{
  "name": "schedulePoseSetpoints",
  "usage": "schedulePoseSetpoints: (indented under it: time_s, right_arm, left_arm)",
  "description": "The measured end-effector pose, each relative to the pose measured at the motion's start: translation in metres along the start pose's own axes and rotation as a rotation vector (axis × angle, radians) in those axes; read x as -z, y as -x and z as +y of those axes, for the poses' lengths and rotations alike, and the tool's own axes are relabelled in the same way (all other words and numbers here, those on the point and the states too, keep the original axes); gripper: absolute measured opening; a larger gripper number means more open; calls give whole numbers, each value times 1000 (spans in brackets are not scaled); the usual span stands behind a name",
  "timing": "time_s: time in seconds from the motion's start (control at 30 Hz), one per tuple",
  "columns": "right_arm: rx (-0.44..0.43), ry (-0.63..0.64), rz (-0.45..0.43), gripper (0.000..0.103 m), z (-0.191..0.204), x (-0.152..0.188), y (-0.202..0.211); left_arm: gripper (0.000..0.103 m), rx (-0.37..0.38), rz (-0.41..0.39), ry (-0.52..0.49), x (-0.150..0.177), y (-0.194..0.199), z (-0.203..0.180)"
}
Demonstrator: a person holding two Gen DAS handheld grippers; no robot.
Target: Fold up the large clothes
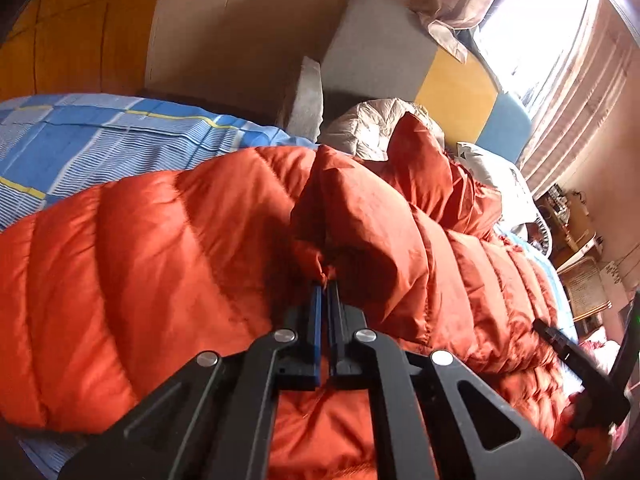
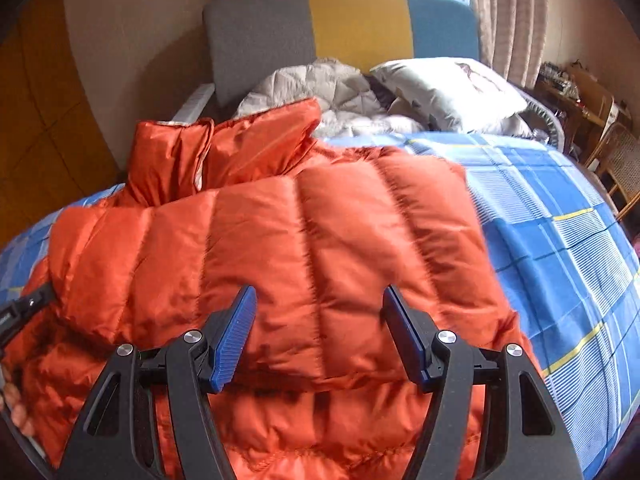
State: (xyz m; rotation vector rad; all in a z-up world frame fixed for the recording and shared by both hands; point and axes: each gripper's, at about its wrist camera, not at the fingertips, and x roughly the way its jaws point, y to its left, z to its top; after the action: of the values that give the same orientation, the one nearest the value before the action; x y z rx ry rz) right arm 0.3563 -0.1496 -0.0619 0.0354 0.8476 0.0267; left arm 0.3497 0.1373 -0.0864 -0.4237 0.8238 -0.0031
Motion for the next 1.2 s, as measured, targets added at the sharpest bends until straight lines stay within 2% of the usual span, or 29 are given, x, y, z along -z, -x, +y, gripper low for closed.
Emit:
schedulePoseSetpoints:
  time_s: [0.07,0.13,0.17,0.23,0.27,0.3,0.4,0.47,0.53,0.63,0.67,0.73,0.77,0.9,1.07,1.2]
  right_arm:
    - [3,-29,-2,65,-7,-1,-2]
    - [18,-36,21,65,-12,-2,-13]
    - [19,-37,38,65,-13,-1,-18]
    - [14,-38,49,66,-14,4,-25]
    - [15,-34,49,66,-13,6,-27]
    - [15,-31,51,66,-13,7,-29]
    - [12,-38,53,66,-14,8,-32]
    - [9,-40,53,66,-14,9,-31]
    - [3,-45,54,66,-16,8,-32]
    - [4,-37,58,66,-15,8,-33]
    - [4,-35,59,66,-16,8,-33]
    - [5,-30,64,66,-16,7,-35]
    - [6,-22,67,67,-15,6,-36]
    - [13,-12,78,69,-14,7,-42]
    - [75,67,87,70,2,13,-55]
    - [108,110,78,70,9,16,-65]
  left_arm:
    - [1,-6,3,7,8,0,8]
    - [4,30,49,62,13,-7,20]
    - [12,35,48,124,15,-6,30]
    - [23,47,18,151,17,4,35]
    - [31,24,-9,130,16,12,33]
    - [34,19,-26,101,16,17,29]
    - [35,27,-62,-4,8,27,14]
    - [36,44,-61,-64,-1,26,6]
    - [39,31,-54,-105,-12,18,2]
    - [46,56,-23,-103,-23,4,4]
    - [46,85,-7,-95,-26,-1,5]
    - [5,118,29,-106,-25,-6,2]
    - [2,133,32,-113,-23,-6,1]
    - [2,132,42,-109,-10,-1,8]
    - [3,35,76,-122,-6,-24,5]
    - [6,20,67,-68,1,-36,11]
